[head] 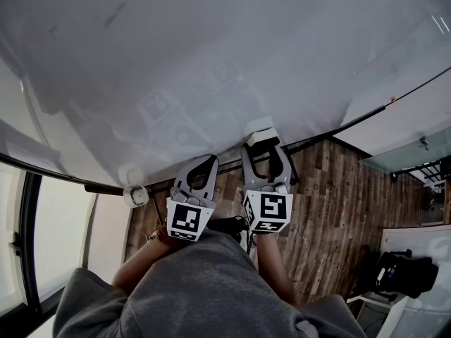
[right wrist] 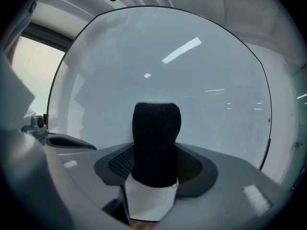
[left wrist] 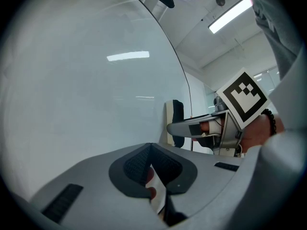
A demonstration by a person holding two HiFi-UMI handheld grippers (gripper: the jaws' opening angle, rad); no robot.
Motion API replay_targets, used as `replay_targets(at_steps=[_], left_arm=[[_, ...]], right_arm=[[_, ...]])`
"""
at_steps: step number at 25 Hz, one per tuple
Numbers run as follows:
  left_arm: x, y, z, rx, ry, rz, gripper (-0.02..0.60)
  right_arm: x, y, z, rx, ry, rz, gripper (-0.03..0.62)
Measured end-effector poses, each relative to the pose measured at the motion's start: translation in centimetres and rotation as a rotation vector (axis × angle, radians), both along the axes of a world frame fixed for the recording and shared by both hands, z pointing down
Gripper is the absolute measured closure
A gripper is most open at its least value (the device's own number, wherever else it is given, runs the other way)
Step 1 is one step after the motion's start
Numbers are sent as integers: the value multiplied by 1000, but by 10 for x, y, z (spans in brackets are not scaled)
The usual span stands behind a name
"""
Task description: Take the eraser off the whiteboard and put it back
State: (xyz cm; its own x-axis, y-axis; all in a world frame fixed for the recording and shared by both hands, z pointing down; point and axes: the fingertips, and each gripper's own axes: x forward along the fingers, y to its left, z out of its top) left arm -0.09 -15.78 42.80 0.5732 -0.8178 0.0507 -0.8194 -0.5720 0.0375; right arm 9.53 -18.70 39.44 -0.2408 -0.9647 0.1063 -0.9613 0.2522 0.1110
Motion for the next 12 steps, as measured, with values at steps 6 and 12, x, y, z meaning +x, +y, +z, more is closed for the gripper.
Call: replay_targets(at_steps=[6, 12], left_arm=[[-1, -1, 1, -3, 4, -1, 575], [-3, 0, 2, -4, 3, -3, 575]], right_arm=[[0, -1, 0, 6, -6, 1, 347], [0, 0, 1, 11, -9, 1, 349]])
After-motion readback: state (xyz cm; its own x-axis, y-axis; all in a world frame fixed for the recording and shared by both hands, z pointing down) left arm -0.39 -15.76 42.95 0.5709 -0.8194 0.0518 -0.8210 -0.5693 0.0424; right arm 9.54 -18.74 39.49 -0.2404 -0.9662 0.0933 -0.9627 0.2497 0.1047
